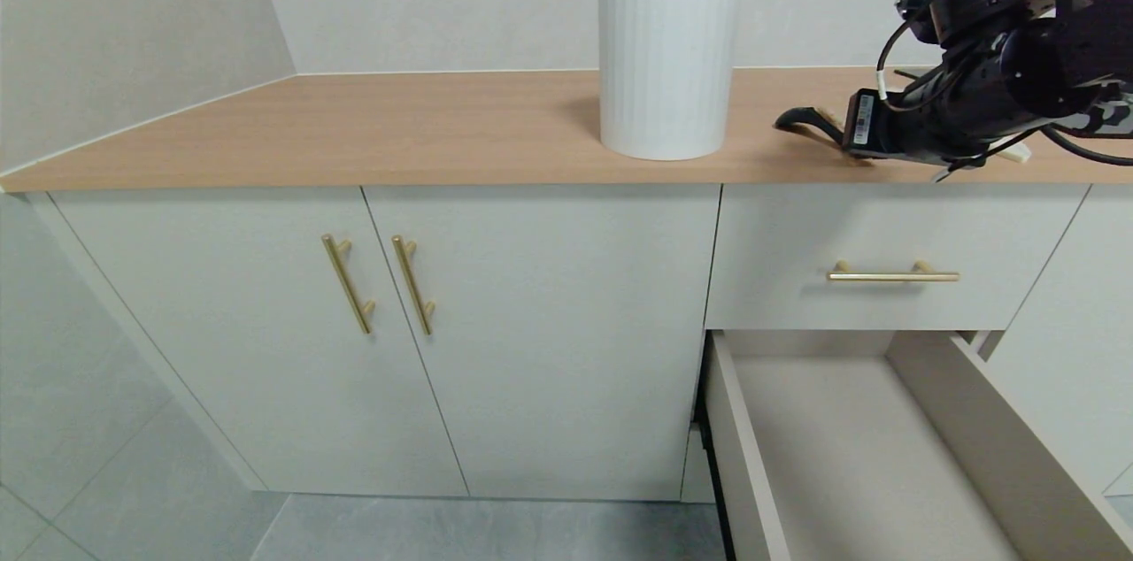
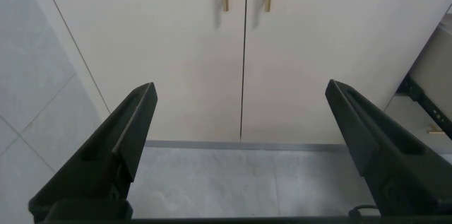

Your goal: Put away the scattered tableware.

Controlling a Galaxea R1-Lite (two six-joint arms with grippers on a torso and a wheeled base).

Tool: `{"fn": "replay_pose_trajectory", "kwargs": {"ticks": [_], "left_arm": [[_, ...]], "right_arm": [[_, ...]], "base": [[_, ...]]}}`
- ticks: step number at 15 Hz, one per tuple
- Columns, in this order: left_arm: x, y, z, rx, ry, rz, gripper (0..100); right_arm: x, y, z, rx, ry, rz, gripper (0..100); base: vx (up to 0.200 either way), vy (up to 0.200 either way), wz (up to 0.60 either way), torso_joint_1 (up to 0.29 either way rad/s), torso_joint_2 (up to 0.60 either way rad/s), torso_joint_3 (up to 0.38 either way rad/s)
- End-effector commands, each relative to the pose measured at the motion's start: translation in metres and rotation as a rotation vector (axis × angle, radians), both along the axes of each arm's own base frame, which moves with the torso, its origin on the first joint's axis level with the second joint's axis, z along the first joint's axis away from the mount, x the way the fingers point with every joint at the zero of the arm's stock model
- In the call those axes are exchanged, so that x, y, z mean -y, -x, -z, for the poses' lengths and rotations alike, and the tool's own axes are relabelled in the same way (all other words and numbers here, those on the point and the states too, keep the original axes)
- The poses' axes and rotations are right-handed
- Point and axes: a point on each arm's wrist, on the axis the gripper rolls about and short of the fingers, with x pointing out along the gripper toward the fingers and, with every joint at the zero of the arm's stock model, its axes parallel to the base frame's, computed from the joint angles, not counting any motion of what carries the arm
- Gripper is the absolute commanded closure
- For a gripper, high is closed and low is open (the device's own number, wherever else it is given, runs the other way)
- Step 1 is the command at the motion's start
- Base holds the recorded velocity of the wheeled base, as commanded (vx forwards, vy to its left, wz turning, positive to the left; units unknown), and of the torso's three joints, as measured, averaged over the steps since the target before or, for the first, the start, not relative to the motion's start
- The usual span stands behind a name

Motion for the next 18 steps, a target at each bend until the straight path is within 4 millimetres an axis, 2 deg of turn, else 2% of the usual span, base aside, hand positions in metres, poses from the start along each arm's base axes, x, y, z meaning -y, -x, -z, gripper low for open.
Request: {"fn": "replay_pose_trajectory", "kwargs": {"ticks": [1, 9, 11, 12, 14, 16, 17, 18], "left_arm": [[0.000, 0.000, 0.000, 0.002, 0.000, 0.000, 0], [0.000, 0.000, 0.000, 0.000, 0.000, 0.000, 0], [0.000, 0.000, 0.000, 0.000, 0.000, 0.000, 0], [0.000, 0.000, 0.000, 0.000, 0.000, 0.000, 0], [0.000, 0.000, 0.000, 0.000, 0.000, 0.000, 0], [0.000, 0.000, 0.000, 0.000, 0.000, 0.000, 0], [0.000, 0.000, 0.000, 0.000, 0.000, 0.000, 0], [0.000, 0.000, 0.000, 0.000, 0.000, 0.000, 0]], "right_arm": [[0.002, 0.005, -0.006, 0.016, -0.006, 0.001, 100], [0.021, 0.038, -0.041, 0.117, -0.045, 0.023, 100], [0.033, 0.071, -0.066, 0.195, -0.079, 0.019, 100], [0.037, 0.082, -0.070, 0.208, -0.084, 0.016, 100], [0.051, 0.129, -0.084, 0.262, -0.106, -0.004, 100], [0.068, 0.178, -0.089, 0.297, -0.130, -0.047, 100], [0.077, 0.208, -0.085, 0.286, -0.147, -0.116, 100], [0.078, 0.210, -0.084, 0.284, -0.148, -0.119, 100]], "base": [[0.000, 0.000, 0.00, 0.000, 0.00, 0.000], [0.000, 0.000, 0.00, 0.000, 0.00, 0.000], [0.000, 0.000, 0.00, 0.000, 0.00, 0.000], [0.000, 0.000, 0.00, 0.000, 0.00, 0.000], [0.000, 0.000, 0.00, 0.000, 0.00, 0.000], [0.000, 0.000, 0.00, 0.000, 0.00, 0.000], [0.000, 0.000, 0.00, 0.000, 0.00, 0.000], [0.000, 0.000, 0.00, 0.000, 0.00, 0.000]]}}
